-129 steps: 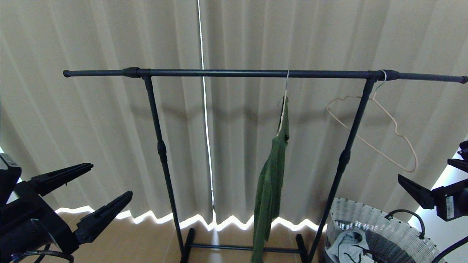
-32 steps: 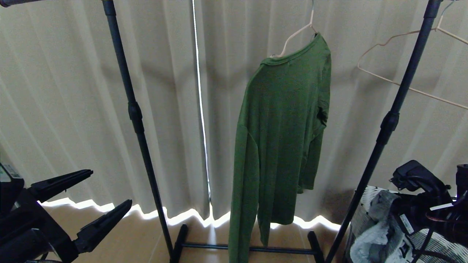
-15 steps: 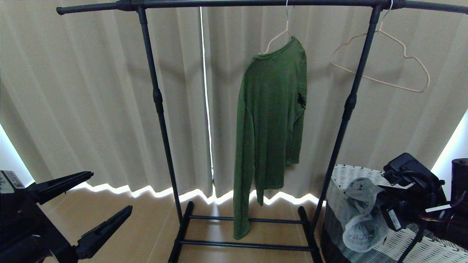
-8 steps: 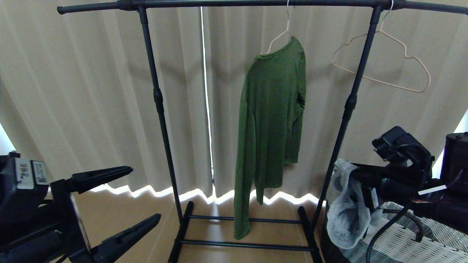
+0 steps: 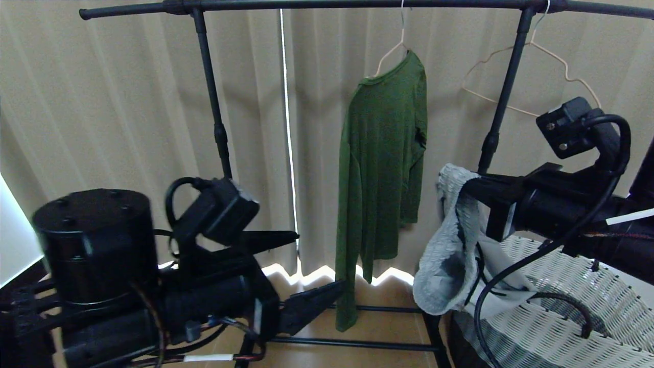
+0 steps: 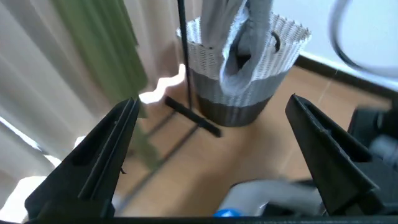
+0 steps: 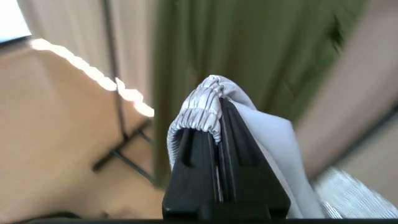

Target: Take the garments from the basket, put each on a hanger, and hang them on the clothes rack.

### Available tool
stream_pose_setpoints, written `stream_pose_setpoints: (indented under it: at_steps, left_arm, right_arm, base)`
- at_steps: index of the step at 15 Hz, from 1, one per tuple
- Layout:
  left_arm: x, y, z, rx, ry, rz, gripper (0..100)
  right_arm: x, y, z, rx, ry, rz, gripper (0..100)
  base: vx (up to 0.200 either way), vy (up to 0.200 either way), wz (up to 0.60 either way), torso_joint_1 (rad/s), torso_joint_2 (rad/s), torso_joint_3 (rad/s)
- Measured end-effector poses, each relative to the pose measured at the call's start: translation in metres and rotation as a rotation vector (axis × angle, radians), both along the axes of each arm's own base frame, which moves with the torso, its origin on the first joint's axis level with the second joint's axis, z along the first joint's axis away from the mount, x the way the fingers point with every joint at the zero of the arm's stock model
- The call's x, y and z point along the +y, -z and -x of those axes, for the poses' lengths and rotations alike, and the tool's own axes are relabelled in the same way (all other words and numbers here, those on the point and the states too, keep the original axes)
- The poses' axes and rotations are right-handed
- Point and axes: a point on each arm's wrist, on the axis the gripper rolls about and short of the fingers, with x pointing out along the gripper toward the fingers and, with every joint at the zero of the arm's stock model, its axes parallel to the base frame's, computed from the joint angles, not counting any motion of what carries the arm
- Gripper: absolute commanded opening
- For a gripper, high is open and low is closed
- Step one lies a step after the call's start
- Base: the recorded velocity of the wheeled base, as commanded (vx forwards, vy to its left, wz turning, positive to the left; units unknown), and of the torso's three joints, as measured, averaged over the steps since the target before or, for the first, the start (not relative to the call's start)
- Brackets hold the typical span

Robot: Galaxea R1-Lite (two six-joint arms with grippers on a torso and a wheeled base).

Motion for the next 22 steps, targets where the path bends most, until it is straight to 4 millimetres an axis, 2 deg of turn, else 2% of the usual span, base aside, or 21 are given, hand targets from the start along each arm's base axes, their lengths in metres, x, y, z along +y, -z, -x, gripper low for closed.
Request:
stream_pose_setpoints:
  at_steps: [2, 4, 6, 9, 13, 17, 18, 22]
  left_arm:
    - [-0.038, 0.009, -0.006, 0.075, -0.025, 0.006, 100]
    - [-0.067, 0.023, -0.014, 0.138, -0.030, 0.001, 100]
    - [-0.093, 0.034, -0.019, 0.194, -0.023, 0.012, 100]
    - [-0.122, 0.051, -0.028, 0.191, -0.090, -0.014, 100]
    - [-0.141, 0.074, -0.044, 0.195, -0.165, -0.052, 100]
    - [-0.143, 0.090, -0.056, 0.212, -0.201, -0.075, 100]
    - [-0.142, 0.091, -0.059, 0.217, -0.210, -0.073, 0]
    - [-0.137, 0.094, -0.065, 0.220, -0.230, -0.072, 0]
  right_arm:
    - [0.006, -0.010, 0.006, -0.026, -0.032, -0.030, 0]
    - [0.008, -0.015, 0.011, -0.039, -0.051, -0.046, 0]
    - [0.009, -0.019, 0.016, -0.043, -0.062, -0.072, 0]
    - [0.008, -0.025, 0.025, -0.062, -0.084, -0.096, 0]
    - [0.008, -0.034, 0.037, -0.090, -0.119, -0.119, 0]
    - [0.005, -0.038, 0.044, -0.108, -0.125, -0.132, 0]
    - [0.003, -0.038, 0.045, -0.110, -0.125, -0.134, 0]
    - [-0.001, -0.041, 0.051, -0.118, -0.124, -0.145, 0]
  base:
    - [0.000, 0.000, 0.00, 0.000, 0.00, 0.000]
    - [0.000, 0.000, 0.00, 0.000, 0.00, 0.000]
    - [0.000, 0.000, 0.00, 0.000, 0.00, 0.000]
    - [0.000, 0.000, 0.00, 0.000, 0.00, 0.000]
    - [0.000, 0.000, 0.00, 0.000, 0.00, 0.000]
    - [0.000, 0.000, 0.00, 0.000, 0.00, 0.000]
    - [0.000, 0.000, 0.00, 0.000, 0.00, 0.000]
    - [0.000, 0.000, 0.00, 0.000, 0.00, 0.000]
